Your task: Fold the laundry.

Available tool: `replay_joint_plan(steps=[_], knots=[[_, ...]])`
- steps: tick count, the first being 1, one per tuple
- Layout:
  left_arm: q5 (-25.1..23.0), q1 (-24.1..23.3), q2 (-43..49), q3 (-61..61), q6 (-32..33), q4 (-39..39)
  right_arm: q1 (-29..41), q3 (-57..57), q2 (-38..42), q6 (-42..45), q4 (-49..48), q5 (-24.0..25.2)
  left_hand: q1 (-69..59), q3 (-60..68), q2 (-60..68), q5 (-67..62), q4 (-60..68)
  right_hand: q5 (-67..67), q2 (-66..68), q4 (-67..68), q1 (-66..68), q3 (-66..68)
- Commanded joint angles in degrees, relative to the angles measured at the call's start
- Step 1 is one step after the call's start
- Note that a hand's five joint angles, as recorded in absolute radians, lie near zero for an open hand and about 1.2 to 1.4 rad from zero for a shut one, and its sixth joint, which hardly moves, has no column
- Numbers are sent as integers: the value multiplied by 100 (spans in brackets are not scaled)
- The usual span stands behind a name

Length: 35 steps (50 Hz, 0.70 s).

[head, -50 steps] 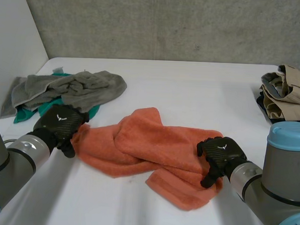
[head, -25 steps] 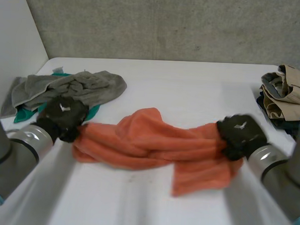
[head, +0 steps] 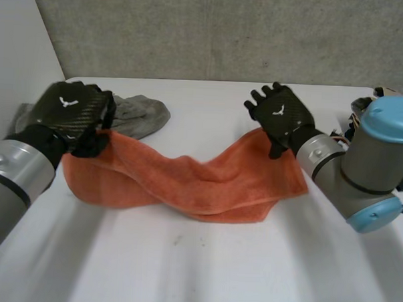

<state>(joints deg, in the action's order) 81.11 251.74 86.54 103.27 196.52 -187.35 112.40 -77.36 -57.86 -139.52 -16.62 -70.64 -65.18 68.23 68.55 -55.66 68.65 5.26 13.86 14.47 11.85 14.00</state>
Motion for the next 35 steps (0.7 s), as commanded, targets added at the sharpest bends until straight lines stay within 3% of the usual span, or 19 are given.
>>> replay_joint_plan(steps=[1, 4, 7, 10, 14, 19, 24, 31, 35], knots=[[80, -90, 390, -175, 36, 14, 2, -33, -155, -479, 54, -1055, -1482, 1177, 1145, -1434, 1135, -526, -386, -447, -185, -400], [89, -81, 399, -246, 27, 14, -59, -313, -461, -926, 298, -1329, -1482, 1177, 1145, -1434, 1135, -526, -386, -447, -185, -400], [89, -90, 364, -307, 9, 14, -191, -568, -734, -1208, 659, -1277, -1482, 1177, 1145, -1434, 1135, -526, -386, -447, -185, -400], [98, -90, 311, -342, 1, 14, -297, -806, -972, -1551, 1247, -996, -1482, 1177, 1145, -1434, 1135, -303, -162, -224, 39, -177], [98, -107, 285, -360, 1, 14, -428, -973, -990, -1737, 1872, -181, -1482, 1177, 1145, -1434, 1135, 1310, 1450, 1388, 1651, 1436], [107, -160, 294, -439, -8, 14, -517, -798, -526, -1816, 1926, 270, -1482, 1177, 1145, -1434, 1135, 2308, 2448, 2387, 2649, 2434], [151, -283, 302, -702, -8, 23, -429, -446, -24, -2061, 1979, 341, -1482, 1177, 1145, -1434, 1135, 2191, 2331, 2270, 2532, 2317], [537, -546, 302, -1273, -43, 76, -342, -393, 73, -3640, 1856, 446, -1482, 1177, 1145, -1434, 1135, 176, 316, 255, 517, 302], [669, -766, 311, -1502, -43, 216, -60, -464, 82, -4320, 1601, 411, -1482, 1177, 1145, -1434, 1135, 71, 211, 150, 412, 197]])
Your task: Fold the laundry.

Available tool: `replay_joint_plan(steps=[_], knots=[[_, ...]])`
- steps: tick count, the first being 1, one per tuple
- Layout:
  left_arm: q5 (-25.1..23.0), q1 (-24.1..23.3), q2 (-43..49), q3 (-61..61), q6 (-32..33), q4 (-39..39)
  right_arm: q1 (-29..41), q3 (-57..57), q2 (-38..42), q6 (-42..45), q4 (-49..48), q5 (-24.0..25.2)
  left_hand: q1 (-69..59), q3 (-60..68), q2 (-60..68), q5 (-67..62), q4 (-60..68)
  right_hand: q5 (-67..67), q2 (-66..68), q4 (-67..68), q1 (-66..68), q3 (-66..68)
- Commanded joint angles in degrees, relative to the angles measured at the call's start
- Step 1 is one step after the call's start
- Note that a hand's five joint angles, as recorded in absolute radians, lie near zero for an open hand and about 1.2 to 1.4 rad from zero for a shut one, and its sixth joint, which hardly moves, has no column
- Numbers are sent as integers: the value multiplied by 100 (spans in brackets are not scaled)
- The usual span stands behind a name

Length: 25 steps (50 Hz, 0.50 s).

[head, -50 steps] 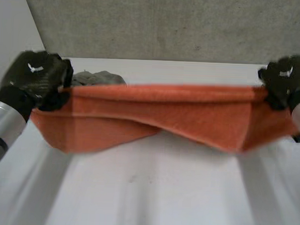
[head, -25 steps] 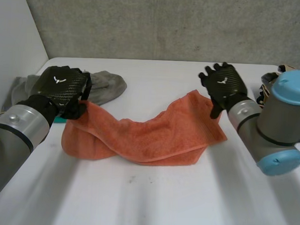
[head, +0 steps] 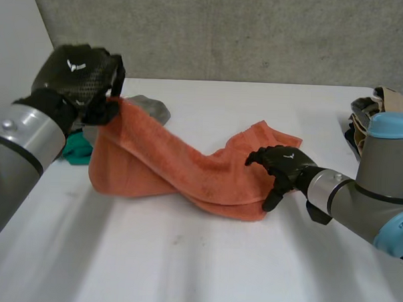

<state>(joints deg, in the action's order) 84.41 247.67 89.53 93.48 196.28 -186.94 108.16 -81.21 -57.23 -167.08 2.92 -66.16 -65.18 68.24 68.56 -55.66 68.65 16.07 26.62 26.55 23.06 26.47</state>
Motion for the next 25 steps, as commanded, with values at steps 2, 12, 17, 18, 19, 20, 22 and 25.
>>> replay_joint_plan(steps=[2, 12, 17, 18, 19, 20, 22, 25], knots=[[357, -430, 11, -603, -20, 237, 477, -105, 36, -1696, -563, -90, -1482, 1176, 1144, -1434, 1135, -943, -999, -991, -642, -983], [383, -482, -24, -682, -29, 264, 636, 334, 730, -1521, -1100, -187, -1482, 1176, 1144, -1434, 1135, -153, -208, -201, 148, -193], [383, -482, -76, -717, -29, 264, 636, 667, 1073, -1187, -1092, -485, -1482, 1176, 1144, -1434, 1135, 955, 899, 907, 1256, 915], [383, -474, -85, -717, -29, 273, 636, 694, 1099, -1152, -1091, -547, -1482, 1176, 1144, -1434, 1135, 1125, 1069, 1077, 1426, 1085], [383, -465, -103, -717, -20, 273, 636, 720, 1117, -1117, -1091, -591, -1482, 1176, 1144, -1434, 1135, 1293, 1237, 1245, 1594, 1253], [374, -465, -103, -717, -20, 273, 636, 729, 1126, -1081, -1091, -626, -1482, 1176, 1144, -1434, 1135, 1461, 1406, 1413, 1762, 1421], [374, -447, -112, -717, -20, 273, 636, 765, 1126, -1020, -1091, -661, -1482, 1176, 1144, -1434, 1135, 1899, 1844, 1851, 2200, 1859], [374, -430, -120, -717, -20, 273, 627, 765, 1082, -967, -1091, -644, -1482, 1176, 1144, -1434, 1135, 1934, 1879, 1886, 2235, 1894]])
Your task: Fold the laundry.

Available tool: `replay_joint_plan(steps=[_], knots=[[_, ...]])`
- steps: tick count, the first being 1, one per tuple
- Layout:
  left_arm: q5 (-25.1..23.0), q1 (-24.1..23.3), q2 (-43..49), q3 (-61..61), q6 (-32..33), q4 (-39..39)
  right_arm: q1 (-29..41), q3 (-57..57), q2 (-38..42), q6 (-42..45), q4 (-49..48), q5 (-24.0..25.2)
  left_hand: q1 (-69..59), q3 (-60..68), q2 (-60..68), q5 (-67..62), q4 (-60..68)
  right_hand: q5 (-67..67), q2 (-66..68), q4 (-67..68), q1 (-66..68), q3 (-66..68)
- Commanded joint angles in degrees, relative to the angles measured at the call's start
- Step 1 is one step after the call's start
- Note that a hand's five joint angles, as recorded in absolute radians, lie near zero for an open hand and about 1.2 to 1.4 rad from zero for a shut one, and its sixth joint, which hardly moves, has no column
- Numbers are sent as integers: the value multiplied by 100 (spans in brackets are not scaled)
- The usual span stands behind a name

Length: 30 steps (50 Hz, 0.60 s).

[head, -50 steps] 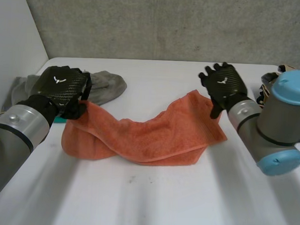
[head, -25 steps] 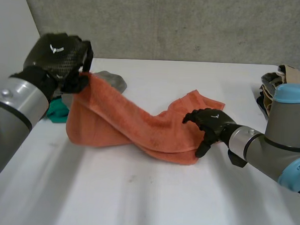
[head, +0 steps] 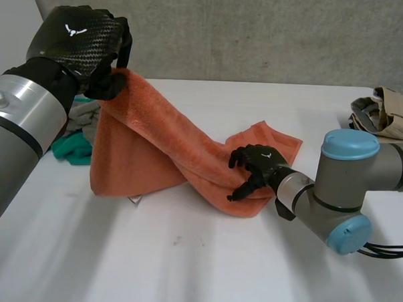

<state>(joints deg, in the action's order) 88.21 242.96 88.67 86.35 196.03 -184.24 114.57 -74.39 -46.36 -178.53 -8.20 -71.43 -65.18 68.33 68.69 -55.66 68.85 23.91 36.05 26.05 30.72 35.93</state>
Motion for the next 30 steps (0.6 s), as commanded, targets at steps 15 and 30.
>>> replay_joint_plan(steps=[15, 30], knots=[[-5, 67, -34, -4, 5, 19, -241, 469, 260, 450, 20, -213, -1482, 1167, 1131, -1434, 1115, 4592, 4378, 5378, 4912, 4390], [-32, 243, 167, 163, 49, 705, -884, 328, -2851, 1836, 1512, -117, -1482, 1167, 1131, -1434, 1115, 4609, 4395, 5395, 4928, 4407]])
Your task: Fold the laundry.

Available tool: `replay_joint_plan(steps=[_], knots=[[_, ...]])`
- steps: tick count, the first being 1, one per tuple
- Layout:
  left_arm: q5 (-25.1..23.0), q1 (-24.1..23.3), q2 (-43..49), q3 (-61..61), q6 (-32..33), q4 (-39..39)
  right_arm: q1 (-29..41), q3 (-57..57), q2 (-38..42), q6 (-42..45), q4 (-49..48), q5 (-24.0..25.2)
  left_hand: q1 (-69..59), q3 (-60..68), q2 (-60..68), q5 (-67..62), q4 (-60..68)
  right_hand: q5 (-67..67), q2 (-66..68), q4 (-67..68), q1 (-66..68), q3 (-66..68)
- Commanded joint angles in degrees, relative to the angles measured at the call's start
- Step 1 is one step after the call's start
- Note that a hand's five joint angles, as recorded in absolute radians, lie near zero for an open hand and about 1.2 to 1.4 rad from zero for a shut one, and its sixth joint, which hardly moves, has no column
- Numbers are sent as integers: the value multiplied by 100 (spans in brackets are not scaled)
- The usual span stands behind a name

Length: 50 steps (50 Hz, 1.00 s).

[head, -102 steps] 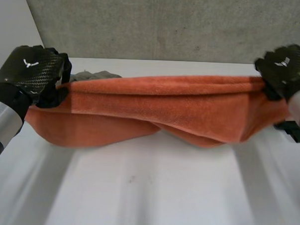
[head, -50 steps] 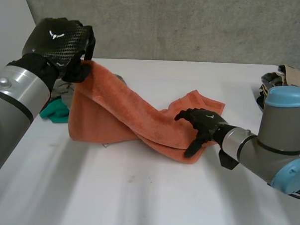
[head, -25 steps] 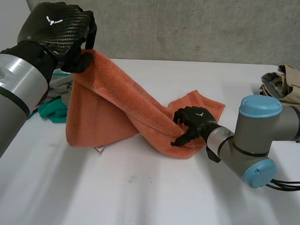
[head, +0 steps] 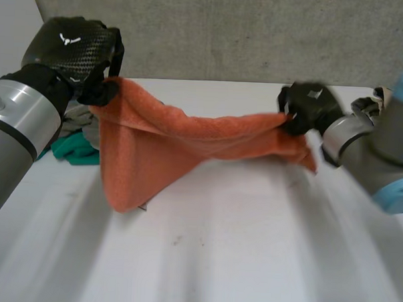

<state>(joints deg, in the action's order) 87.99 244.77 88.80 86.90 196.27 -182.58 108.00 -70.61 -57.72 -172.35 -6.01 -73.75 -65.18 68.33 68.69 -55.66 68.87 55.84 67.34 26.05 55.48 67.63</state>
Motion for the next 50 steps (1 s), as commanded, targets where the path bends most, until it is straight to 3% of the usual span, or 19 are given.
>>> replay_joint_plan(steps=[1, 11, 16, 22, 28, 33, 34, 38, 40, 50], knots=[[-9, 54, 216, 143, 34, 582, -227, -58, -1812, 1396, 1417, 116, -1482, 1167, 1131, -1434, 1113, 1416, 1266, 5395, 2452, 1237], [17, 54, 1385, 205, 578, 1013, -227, -146, -1928, 3347, 3104, -25, -1482, 1167, 1131, -1434, 1113, 1416, 1266, 5395, 2452, 1237], [43, 62, 2097, -234, 1018, 978, -218, -59, -1323, 3989, 3483, -288, -1482, 1167, 1131, -1434, 1113, 1416, 1266, 5395, 2452, 1237], [253, 62, 3193, -1408, 1115, 926, -192, 380, -496, 4096, 3352, -587, -1482, 1167, 1131, -1434, 1113, 1416, 1266, 5395, 2452, 1237], [605, 54, 3934, -2878, 1150, 373, -156, 1531, 270, 3920, 2070, -912, -1482, 1167, 1131, -1434, 1113, 1416, 1266, 5395, 2452, 1237], [869, 62, 3962, -3898, 1325, -1196, -156, 2086, 262, 3613, 95, -1167, -1482, 1167, 1131, -1434, 1113, 1416, 1266, 5395, 2452, 1237], [922, 62, 3926, -3943, 1343, -1497, -156, 2095, 183, 3525, -623, -1220, -1482, 1167, 1131, -1434, 1113, 1416, 1266, 5395, 2452, 1237], [1142, 62, 3479, -3891, 1431, -2790, -148, 2069, -151, 3472, -1857, -1343, -1482, 1167, 1131, -1434, 1113, 1416, 1266, 5395, 2452, 1237], [1186, 28, 3207, -3717, 1431, -3090, -139, 2043, -248, 3454, -1939, -1335, -1482, 1167, 1131, -1434, 1113, 1416, 1266, 5395, 2452, 1237], [1168, -17, 2810, -2222, 1414, -2968, -139, 1147, -600, 3393, -1562, -1229, -1482, 1167, 1131, -1434, 1113, 1416, 1266, 5395, 2452, 1237]])
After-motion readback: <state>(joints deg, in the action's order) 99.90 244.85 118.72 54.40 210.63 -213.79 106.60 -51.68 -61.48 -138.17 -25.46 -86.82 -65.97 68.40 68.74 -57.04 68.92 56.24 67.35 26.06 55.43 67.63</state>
